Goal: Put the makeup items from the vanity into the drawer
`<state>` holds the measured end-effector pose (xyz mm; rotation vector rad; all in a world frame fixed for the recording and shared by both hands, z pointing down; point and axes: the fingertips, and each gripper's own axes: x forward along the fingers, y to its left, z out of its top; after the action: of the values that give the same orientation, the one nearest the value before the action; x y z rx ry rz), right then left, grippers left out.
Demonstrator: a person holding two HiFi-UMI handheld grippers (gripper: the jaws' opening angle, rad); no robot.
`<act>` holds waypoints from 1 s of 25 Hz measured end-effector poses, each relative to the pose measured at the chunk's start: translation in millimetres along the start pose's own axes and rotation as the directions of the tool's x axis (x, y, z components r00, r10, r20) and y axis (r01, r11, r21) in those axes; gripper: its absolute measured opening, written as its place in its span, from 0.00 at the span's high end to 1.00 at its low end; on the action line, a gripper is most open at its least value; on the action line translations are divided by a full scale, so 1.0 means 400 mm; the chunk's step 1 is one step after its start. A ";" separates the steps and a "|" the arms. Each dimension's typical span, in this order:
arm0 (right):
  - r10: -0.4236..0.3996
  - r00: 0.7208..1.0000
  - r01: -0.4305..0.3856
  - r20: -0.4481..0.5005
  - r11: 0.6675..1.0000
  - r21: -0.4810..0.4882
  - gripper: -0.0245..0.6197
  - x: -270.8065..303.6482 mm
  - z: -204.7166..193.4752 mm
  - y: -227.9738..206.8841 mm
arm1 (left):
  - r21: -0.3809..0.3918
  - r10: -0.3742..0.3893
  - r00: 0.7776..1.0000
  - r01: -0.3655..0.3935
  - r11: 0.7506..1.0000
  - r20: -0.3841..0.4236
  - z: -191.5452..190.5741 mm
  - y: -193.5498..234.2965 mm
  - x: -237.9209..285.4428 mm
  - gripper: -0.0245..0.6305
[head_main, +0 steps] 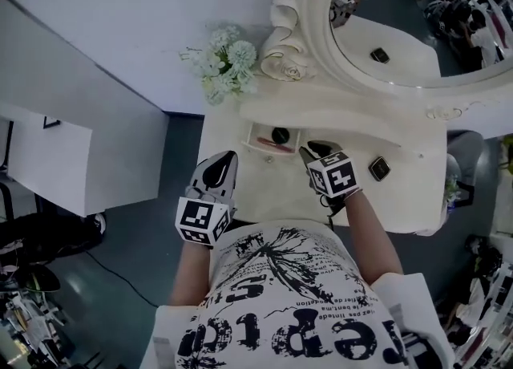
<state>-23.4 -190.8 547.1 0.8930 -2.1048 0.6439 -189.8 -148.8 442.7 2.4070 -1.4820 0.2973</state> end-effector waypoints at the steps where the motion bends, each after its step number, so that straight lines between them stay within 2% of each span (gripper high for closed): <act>1: -0.017 1.000 0.016 0.010 1.000 0.015 0.84 -0.020 -0.010 -0.021 | 0.006 -0.017 1.000 0.017 1.000 0.000 0.004 -0.019 0.014 0.93; 4: -0.076 0.997 0.074 0.034 0.995 0.066 0.83 -0.081 -0.050 -0.086 | 0.022 -0.076 0.997 0.076 0.997 -0.002 0.013 -0.085 0.061 0.93; 8: -0.155 0.987 0.150 0.036 0.981 0.122 0.73 -0.155 -0.136 -0.184 | 0.046 -0.155 0.988 0.156 0.987 -0.014 0.018 -0.192 0.119 0.93; 10: -0.199 0.980 0.192 0.029 0.968 0.159 0.66 -0.193 -0.192 -0.238 | 0.055 -0.187 0.982 0.188 0.981 -0.027 0.016 -0.244 0.142 0.93; 16: -0.286 0.958 0.283 -0.022 0.929 0.239 0.59 -0.289 -0.364 -0.384 | 0.068 -0.245 0.967 0.250 0.966 -0.068 -0.009 -0.386 0.200 0.93; 20: -0.300 0.952 0.305 -0.059 0.925 0.226 0.53 -0.302 -0.438 -0.442 | 0.064 -0.249 0.964 0.256 0.965 -0.093 -0.034 -0.449 0.219 0.93; 25: -0.277 0.956 0.286 -0.095 0.953 0.104 0.49 -0.273 -0.482 -0.489 | 0.037 -0.210 0.972 0.215 0.976 -0.103 -0.065 -0.486 0.232 0.93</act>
<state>262.2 -142.1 605.2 1.1873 -1.8378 0.6441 25.1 -134.3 469.3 2.5222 -1.1758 0.4007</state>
